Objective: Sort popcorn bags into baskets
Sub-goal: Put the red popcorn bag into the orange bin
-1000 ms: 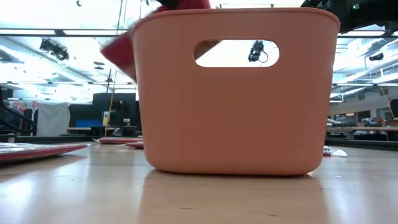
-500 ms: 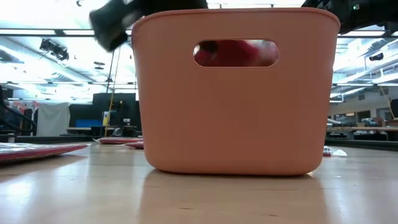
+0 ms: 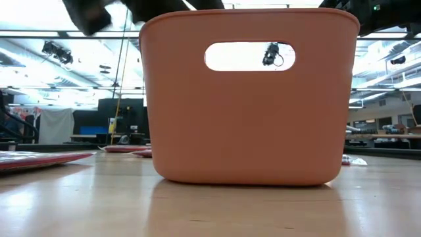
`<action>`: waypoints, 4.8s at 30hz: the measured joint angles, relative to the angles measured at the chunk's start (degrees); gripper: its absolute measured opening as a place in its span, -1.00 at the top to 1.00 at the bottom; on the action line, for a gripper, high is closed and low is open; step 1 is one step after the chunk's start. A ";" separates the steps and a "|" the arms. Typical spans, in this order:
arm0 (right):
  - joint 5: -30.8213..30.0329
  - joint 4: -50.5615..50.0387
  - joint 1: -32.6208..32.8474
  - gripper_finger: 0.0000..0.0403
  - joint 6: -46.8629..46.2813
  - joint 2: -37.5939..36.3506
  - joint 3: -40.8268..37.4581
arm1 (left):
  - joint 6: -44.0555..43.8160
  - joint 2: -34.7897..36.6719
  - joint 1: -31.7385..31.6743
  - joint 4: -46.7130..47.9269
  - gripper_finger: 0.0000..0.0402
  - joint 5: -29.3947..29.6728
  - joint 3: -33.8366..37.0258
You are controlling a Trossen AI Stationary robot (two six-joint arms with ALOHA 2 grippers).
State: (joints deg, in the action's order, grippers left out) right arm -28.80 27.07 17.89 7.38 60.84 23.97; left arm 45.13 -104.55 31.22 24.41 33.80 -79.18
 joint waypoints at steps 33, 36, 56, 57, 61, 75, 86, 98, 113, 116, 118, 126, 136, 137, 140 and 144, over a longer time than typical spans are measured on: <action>0.02 0.24 0.00 0.54 -1.21 -0.04 -0.09 | -84.74 6.31 10.53 14.99 0.34 -25.11 22.36; 0.02 0.15 0.02 0.54 -0.97 -0.04 -0.09 | -85.31 6.68 9.11 13.70 0.34 -24.08 25.49; 0.25 -0.13 -0.14 0.54 -1.40 -0.04 -0.09 | -72.49 6.43 3.87 27.90 0.33 -18.22 18.65; 0.35 -0.13 -0.14 0.54 -1.40 -0.04 -0.09 | -71.29 6.44 4.28 28.02 0.32 -18.22 18.62; 0.36 -0.13 -0.15 0.54 -1.41 -0.04 -0.09 | -68.50 6.44 6.35 30.82 0.20 -18.20 18.62; 0.70 -0.13 -0.13 0.54 -1.91 -0.04 -0.09 | -58.76 6.40 14.86 38.65 -0.05 -18.23 19.32; 1.92 -0.04 -0.13 0.54 -1.95 -0.04 -0.09 | -59.37 6.31 21.19 34.79 0.04 -8.69 26.34; 1.92 0.24 -0.13 0.54 -1.93 -0.04 -0.09 | -57.42 6.46 19.74 26.24 0.07 -6.77 30.96; 1.92 0.24 -0.13 0.54 -1.88 -0.04 -0.09 | -61.44 6.29 16.77 20.57 0.54 -3.24 31.34; 1.92 0.24 -0.13 0.54 -1.87 -0.04 -0.09 | -62.36 6.29 15.81 19.64 0.71 -3.07 31.07; 1.92 0.24 -0.13 0.54 -1.87 -0.04 -0.09 | -63.15 6.29 15.33 20.33 0.80 -3.39 30.26; 1.92 0.23 -0.13 0.54 -2.23 -0.04 -0.09 | -64.16 6.33 14.81 32.88 0.87 -3.19 22.03; 1.96 0.23 -0.13 0.54 -2.28 -0.04 -0.09 | -65.54 6.42 14.80 43.73 0.87 -1.35 9.32; 1.97 0.23 -0.13 0.54 -2.28 -0.04 -0.09 | -65.53 6.42 14.80 44.17 0.87 -0.73 8.44; 1.97 0.22 -0.13 0.54 -2.28 -0.04 -0.09 | -65.46 6.42 14.69 45.68 0.88 2.01 5.79; 1.97 0.22 -0.13 0.54 -2.28 -0.04 -0.09 | -63.61 6.42 14.21 47.44 0.88 4.74 2.61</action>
State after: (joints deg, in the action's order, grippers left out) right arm -26.83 27.29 17.76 5.10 60.80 23.88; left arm -18.49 -98.13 45.43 71.85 38.54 -76.56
